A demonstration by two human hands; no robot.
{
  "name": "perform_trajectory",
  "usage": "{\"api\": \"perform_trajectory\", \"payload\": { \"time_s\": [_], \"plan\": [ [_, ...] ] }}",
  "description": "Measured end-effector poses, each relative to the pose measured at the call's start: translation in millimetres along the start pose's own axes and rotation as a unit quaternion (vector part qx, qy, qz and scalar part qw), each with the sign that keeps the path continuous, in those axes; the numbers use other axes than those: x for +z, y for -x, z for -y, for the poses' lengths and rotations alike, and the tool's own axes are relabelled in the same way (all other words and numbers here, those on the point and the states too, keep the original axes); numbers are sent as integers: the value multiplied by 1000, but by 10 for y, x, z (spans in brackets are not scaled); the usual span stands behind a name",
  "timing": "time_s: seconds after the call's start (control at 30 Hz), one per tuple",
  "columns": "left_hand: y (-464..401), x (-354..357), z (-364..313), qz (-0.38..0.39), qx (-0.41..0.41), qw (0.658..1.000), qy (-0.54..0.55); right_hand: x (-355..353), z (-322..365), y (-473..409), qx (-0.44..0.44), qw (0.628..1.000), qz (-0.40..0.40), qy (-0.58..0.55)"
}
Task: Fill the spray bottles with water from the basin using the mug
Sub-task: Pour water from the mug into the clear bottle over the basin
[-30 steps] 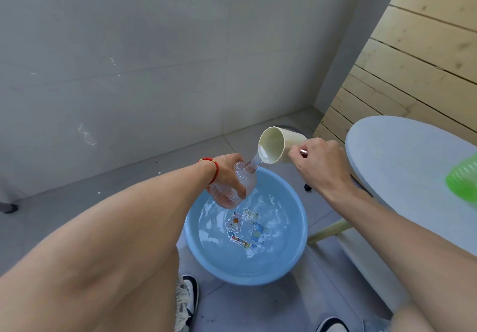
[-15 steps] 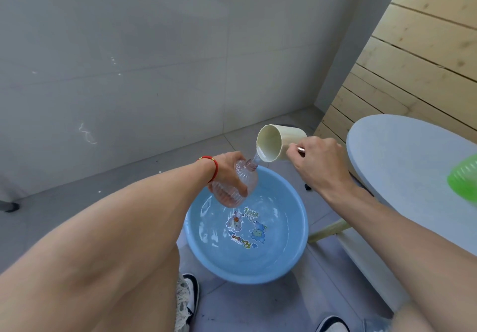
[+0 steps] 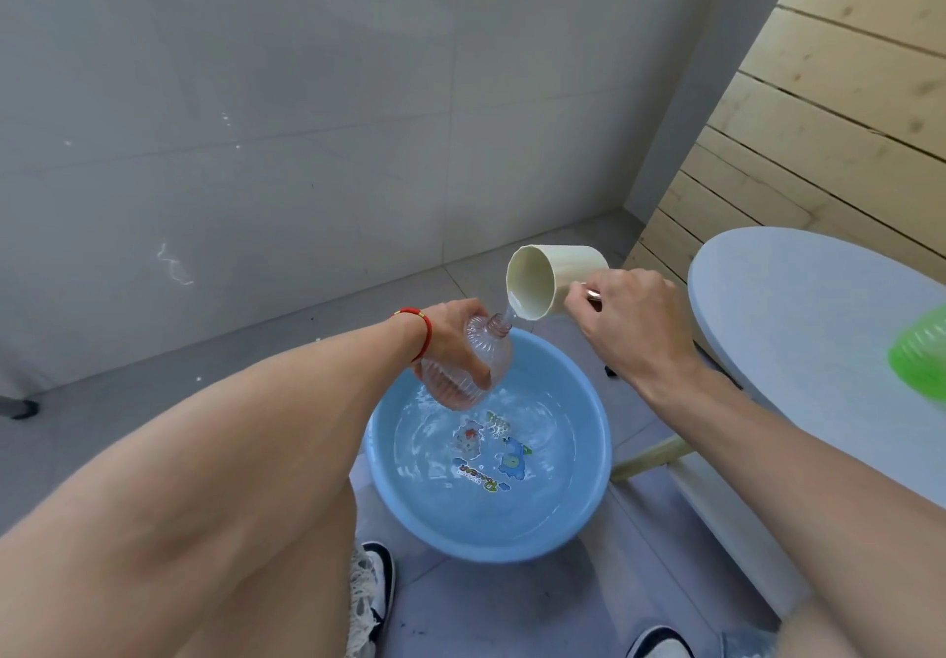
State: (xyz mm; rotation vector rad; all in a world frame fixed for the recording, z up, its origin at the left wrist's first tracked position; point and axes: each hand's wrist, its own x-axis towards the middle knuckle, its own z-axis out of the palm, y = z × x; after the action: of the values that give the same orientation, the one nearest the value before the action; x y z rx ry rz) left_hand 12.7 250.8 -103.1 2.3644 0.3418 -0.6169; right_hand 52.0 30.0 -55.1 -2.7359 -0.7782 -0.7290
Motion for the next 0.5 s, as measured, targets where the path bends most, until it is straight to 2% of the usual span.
{"api": "perform_trajectory", "payload": {
  "time_s": [0.5],
  "plan": [
    [6,15,-39,-3,20,999,31,-50,65,5,-35,999,-29,12]
  ]
}}
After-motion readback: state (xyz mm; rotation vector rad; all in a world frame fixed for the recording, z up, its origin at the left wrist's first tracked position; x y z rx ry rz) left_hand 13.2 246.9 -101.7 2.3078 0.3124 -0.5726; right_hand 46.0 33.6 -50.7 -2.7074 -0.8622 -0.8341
